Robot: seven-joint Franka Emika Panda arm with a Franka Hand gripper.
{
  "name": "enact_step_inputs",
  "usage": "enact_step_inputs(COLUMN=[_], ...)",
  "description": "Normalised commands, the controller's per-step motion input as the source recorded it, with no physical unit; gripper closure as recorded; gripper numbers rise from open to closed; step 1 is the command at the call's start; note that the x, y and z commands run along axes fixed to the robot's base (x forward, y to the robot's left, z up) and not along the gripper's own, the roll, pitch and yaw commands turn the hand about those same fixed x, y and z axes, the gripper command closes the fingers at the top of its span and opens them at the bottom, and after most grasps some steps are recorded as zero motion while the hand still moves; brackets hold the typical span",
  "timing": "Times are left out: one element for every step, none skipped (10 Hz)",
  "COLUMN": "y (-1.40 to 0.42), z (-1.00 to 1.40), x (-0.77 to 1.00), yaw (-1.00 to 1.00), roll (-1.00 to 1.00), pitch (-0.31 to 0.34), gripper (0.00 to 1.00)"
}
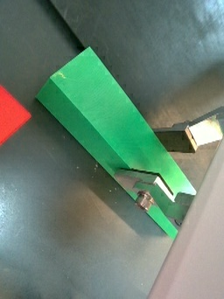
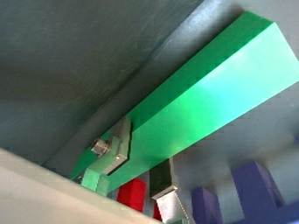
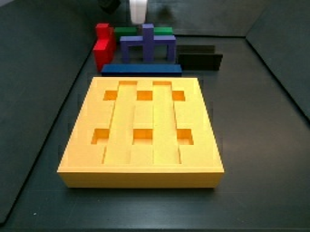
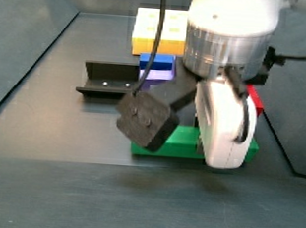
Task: Pick up the green object. Move up. Move to above the board. Insert the green object.
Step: Move up, then move to above the board.
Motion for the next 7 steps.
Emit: enact_step_inputs(y=[-0.01, 0.00, 0.00, 0.00, -0.01, -0.01, 0.00], z=[0.76, 0.53, 0.24, 1.40, 1.40, 1.40, 1.40], x=[0.01, 0.00, 0.01, 0.00, -0.02, -0.04, 0.00], yaw=[0.01, 0.01, 0.01, 0.00, 0.00, 0.00, 0.00], roll=[0.00, 0.01, 0.04, 0.00, -0.01, 0.00, 0.02], pitch=[0.016, 0.040, 0.031, 0.000, 0.038, 0.047, 0.033], gripper=[1.00, 1.00, 1.00, 1.00, 1.00, 1.00, 1.00])
